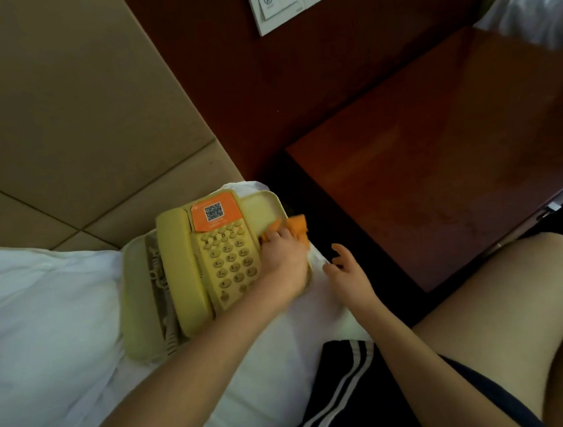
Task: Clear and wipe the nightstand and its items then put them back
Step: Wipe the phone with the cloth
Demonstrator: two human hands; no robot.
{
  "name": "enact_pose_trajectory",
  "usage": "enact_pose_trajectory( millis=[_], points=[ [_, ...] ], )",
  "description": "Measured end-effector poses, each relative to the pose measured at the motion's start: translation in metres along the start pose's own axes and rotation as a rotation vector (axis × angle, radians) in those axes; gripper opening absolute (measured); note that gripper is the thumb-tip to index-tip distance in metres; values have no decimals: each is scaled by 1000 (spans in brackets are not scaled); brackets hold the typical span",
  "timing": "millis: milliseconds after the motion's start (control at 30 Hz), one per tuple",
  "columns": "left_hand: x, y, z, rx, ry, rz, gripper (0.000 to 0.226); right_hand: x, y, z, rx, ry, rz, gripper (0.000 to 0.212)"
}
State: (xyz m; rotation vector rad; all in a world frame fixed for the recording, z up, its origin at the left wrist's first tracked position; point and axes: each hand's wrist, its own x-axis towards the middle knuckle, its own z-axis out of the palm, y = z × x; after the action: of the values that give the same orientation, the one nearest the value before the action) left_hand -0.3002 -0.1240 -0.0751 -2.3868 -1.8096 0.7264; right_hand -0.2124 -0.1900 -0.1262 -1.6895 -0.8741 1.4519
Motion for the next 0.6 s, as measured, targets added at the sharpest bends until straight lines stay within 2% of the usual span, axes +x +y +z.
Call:
enact_pose_trajectory(
  millis=[133,200,267,333,467,533,600],
  points=[
    [-49,6,18,105,-53,216,43,3,1,-1,72,40,-10,50],
    [-39,-8,14,88,5,272,42,1,2,0,78,32,-30,50],
    [-9,-24,3,59,76,238,37,-2,3,0,53,25,-41,51],
    [22,-33,-6,69,114,113,36,-3,4,0,38,9,-42,51],
    [46,-14,-14,23,25,-70,45,-1,6,-3,44,28,-37,50],
    [32,-7,-12,9,19,-48,44,-1,5,-5,51,42,-33,50],
    [4,-7,-2,10,42,46,42,0,3,-5,53,48,-35,50]
  ],
)
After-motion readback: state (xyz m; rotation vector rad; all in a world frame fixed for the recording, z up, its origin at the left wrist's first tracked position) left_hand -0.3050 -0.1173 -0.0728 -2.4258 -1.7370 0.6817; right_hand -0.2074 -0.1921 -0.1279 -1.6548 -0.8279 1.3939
